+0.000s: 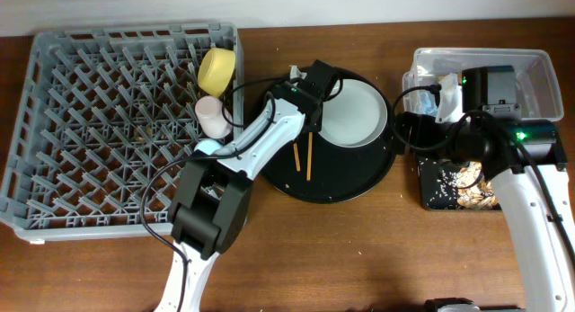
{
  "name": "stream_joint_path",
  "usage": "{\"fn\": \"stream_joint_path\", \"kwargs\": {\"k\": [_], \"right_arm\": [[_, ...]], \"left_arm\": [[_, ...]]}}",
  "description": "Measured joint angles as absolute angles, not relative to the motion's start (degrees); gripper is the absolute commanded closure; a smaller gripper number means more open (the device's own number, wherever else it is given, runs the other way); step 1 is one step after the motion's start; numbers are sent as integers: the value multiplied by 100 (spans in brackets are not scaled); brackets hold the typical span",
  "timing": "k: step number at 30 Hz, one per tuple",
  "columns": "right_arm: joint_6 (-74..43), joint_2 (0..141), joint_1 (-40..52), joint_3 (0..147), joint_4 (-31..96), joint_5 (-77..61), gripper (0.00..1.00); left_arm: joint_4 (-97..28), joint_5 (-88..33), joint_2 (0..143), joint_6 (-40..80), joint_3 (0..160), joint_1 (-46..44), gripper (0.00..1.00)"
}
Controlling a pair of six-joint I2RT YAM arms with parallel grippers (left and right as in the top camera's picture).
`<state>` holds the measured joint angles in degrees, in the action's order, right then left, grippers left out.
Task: Sort waste into correct bins and load items into the dishwasher rack
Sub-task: 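Move the left gripper to the chopsticks and pinch one chopstick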
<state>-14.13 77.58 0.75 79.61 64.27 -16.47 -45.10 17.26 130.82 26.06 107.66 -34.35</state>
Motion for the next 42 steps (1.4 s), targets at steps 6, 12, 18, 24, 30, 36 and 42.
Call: {"fn": "stream_joint_path", "kwargs": {"k": [6, 12, 18, 24, 30, 36, 42], "right_arm": [[-1415, 7758, 75, 7961, 6427, -1647, 1], [-1411, 7758, 75, 7961, 6427, -1647, 2], [-1415, 7758, 73, 7961, 6427, -1645, 2], [-1413, 7758, 75, 7961, 6427, -1645, 2], [-1413, 7758, 75, 7961, 6427, -1645, 2], [-1415, 7758, 75, 7961, 6427, -1647, 2], [-1411, 7758, 73, 7961, 6427, -1647, 1]], "left_arm": [[-4453, 1743, 13452, 2880, 10766, -3433, 71], [-4449, 1737, 13465, 3155, 10726, -3422, 71], [-4405, 1476, 13463, 3256, 10632, -3350, 77], [-4397, 915, 13445, 3262, 10632, -3181, 85], [-4440, 832, 13437, 3262, 10632, -3114, 93], [-4449, 812, 13437, 3253, 10634, -3105, 99], [-4600, 762, 13437, 3068, 10711, -3105, 99]]}}
